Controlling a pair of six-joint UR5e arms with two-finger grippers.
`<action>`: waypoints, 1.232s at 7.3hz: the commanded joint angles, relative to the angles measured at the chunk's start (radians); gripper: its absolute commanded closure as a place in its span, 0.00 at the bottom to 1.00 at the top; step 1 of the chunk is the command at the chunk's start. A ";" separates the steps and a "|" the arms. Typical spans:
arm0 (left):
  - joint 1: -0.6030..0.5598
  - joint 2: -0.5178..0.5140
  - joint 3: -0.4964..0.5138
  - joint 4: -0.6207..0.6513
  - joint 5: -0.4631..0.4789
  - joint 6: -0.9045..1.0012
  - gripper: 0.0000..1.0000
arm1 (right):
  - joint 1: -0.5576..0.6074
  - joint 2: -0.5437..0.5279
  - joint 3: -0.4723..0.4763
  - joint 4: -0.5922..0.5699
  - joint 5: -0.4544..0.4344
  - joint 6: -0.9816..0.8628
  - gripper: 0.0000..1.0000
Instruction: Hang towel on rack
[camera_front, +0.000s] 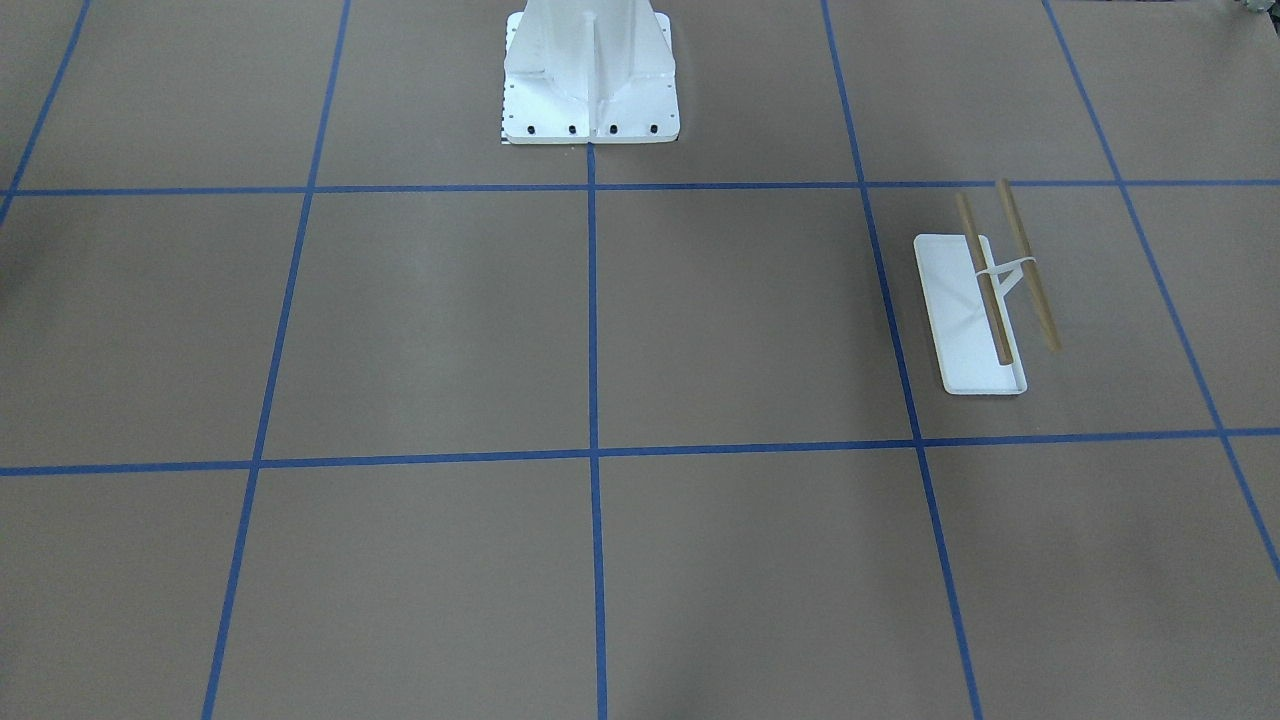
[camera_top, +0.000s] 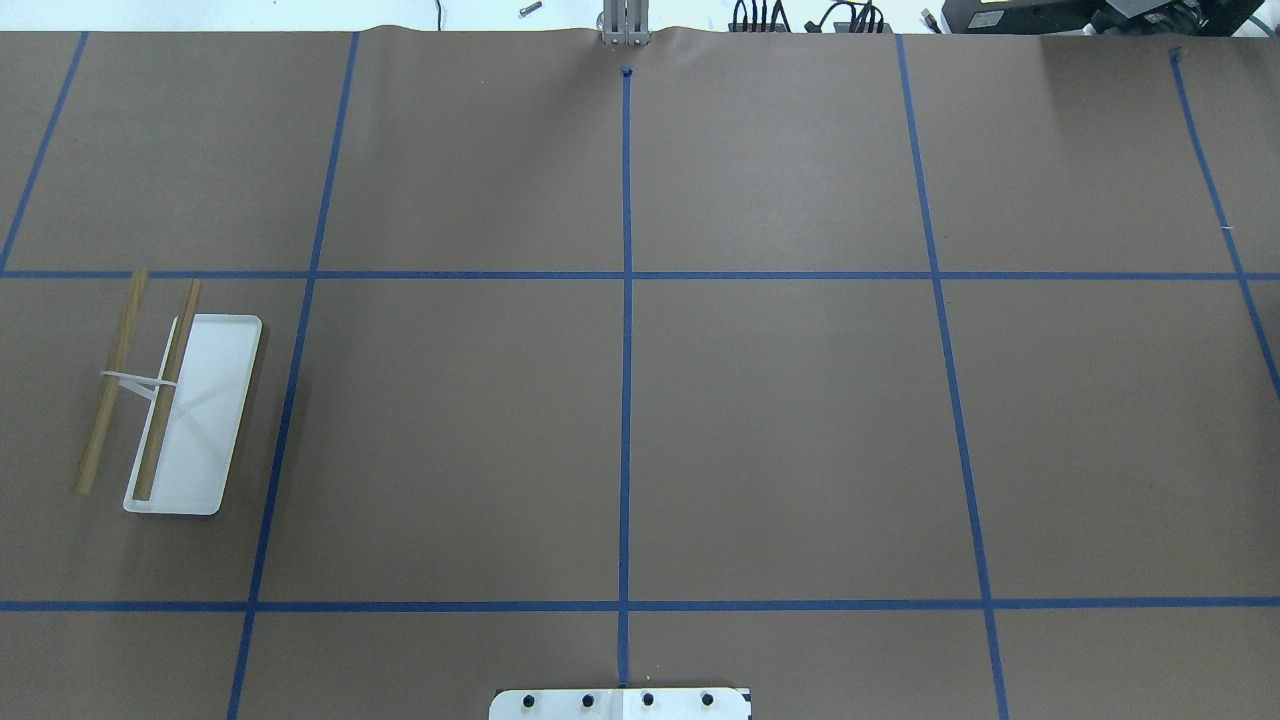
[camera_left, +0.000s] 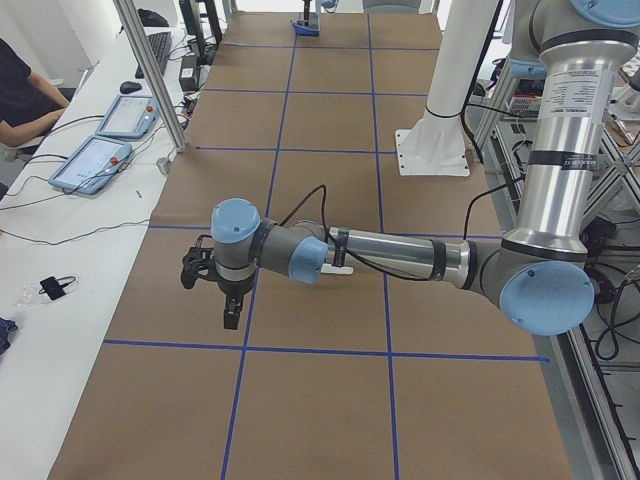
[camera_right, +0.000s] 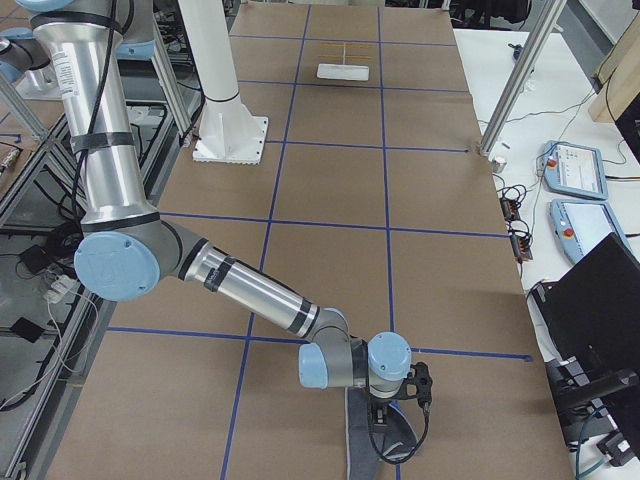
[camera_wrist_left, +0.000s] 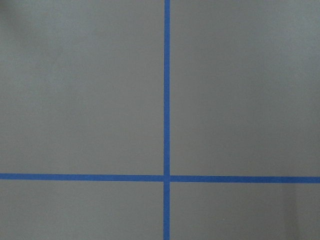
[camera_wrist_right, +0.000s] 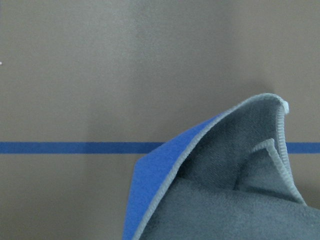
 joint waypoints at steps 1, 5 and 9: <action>0.000 -0.001 0.004 0.002 0.001 0.000 0.01 | -0.017 0.004 -0.008 0.000 0.029 0.003 0.00; 0.000 -0.001 0.004 0.000 0.001 0.000 0.01 | -0.046 -0.007 -0.030 0.002 0.030 0.003 0.00; 0.000 -0.003 0.005 0.002 0.001 0.000 0.02 | -0.049 -0.004 -0.037 -0.003 0.030 0.016 0.88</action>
